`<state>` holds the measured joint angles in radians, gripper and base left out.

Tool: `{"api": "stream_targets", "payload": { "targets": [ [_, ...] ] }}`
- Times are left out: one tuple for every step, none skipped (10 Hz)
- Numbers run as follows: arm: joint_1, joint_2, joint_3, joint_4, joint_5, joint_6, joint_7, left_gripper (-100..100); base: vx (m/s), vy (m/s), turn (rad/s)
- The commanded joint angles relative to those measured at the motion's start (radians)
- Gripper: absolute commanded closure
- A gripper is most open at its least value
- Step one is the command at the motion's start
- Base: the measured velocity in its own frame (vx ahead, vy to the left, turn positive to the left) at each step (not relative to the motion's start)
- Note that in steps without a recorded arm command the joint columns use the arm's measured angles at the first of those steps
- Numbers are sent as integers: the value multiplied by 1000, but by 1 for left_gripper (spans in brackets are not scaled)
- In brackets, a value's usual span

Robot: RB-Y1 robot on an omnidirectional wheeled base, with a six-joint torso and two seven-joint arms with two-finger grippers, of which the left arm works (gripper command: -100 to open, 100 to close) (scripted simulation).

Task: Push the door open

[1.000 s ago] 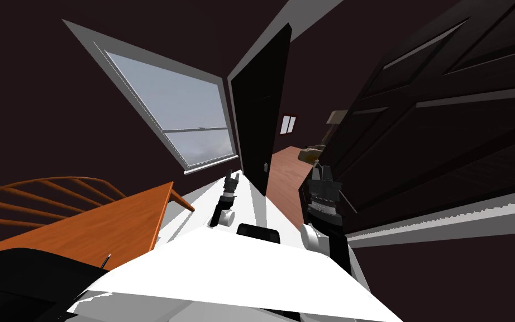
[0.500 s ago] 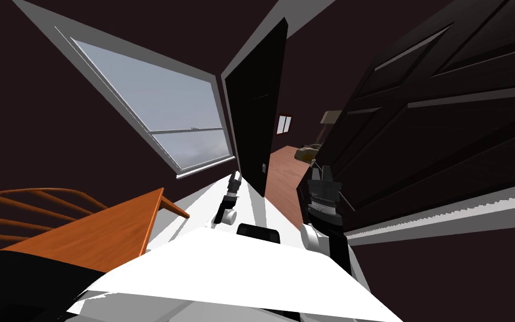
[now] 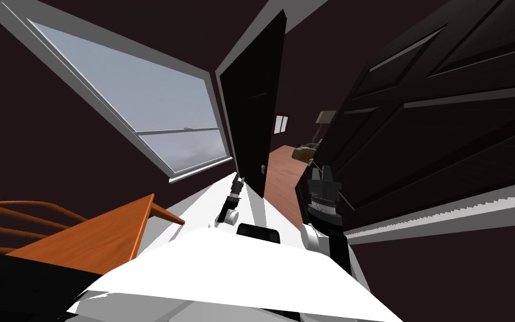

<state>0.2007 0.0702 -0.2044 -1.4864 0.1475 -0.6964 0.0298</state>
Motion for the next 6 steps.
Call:
{"api": "stream_targets", "payload": {
  "targets": [
    [-26,4,-10,50,2,-10,-1,-100,59,52,-156],
    [-26,4,-10,61,2,-10,-1,-100,55,53,-53],
    [-43,6,-17,99,4,-15,-2,-100,47,46,-93],
    [-61,7,-24,132,5,-19,-3,-100,57,61,-160],
    [-61,7,-24,139,5,-19,-3,-100,47,47,-56],
    [-79,9,-30,171,6,-24,-4,-100,50,42,-79]
  ]
}}
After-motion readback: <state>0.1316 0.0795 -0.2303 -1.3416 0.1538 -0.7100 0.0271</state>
